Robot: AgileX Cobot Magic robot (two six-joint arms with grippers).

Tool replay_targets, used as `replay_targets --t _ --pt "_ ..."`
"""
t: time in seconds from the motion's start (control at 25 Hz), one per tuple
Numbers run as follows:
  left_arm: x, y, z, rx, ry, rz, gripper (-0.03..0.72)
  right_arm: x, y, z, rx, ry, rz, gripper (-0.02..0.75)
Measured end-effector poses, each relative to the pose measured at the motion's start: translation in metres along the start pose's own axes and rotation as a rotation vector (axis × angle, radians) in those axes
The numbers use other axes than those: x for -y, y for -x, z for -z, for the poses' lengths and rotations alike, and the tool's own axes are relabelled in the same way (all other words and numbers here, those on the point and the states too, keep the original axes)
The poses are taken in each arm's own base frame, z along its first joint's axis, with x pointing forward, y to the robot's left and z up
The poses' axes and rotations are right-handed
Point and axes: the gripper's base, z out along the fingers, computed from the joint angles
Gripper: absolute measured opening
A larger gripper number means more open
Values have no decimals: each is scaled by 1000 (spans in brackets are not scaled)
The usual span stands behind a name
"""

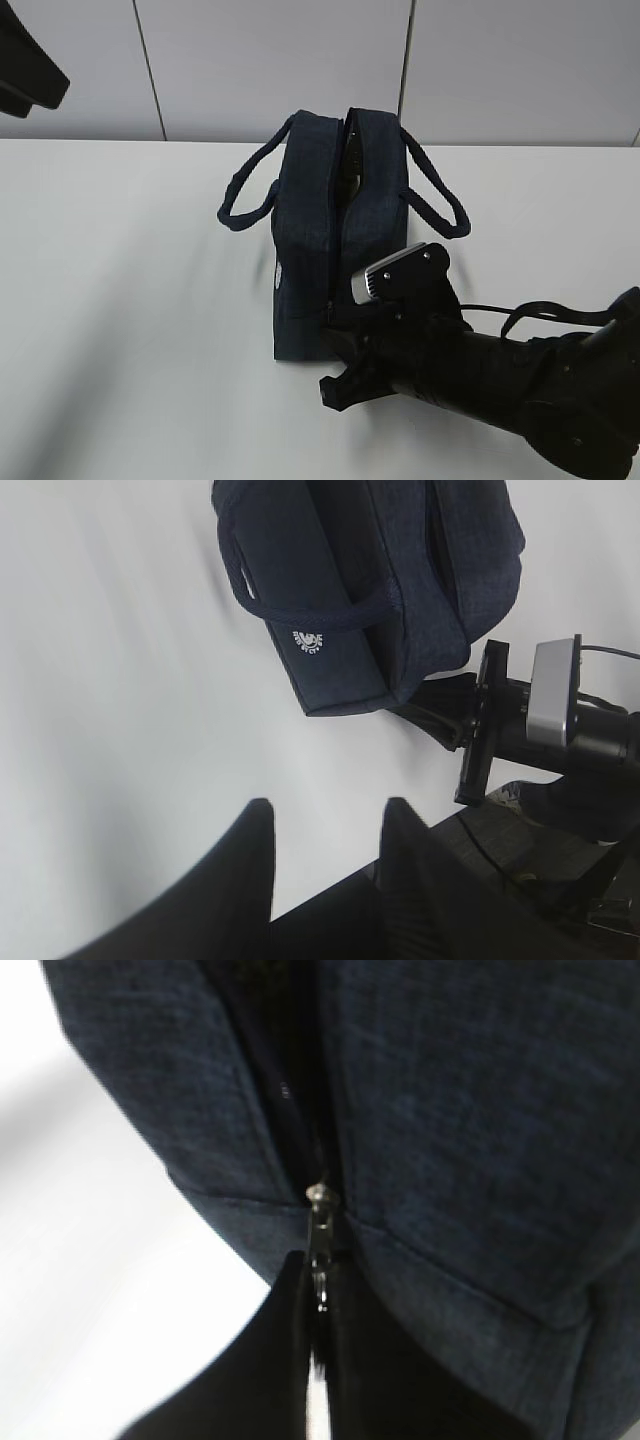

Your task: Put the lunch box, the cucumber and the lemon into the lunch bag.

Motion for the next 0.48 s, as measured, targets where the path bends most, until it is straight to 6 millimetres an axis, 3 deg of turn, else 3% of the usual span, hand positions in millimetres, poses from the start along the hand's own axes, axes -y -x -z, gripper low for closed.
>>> replay_targets --t 0.48 --pt "0 0 0 -2 3 -1 239 -2 10 7 4 -5 5 2"
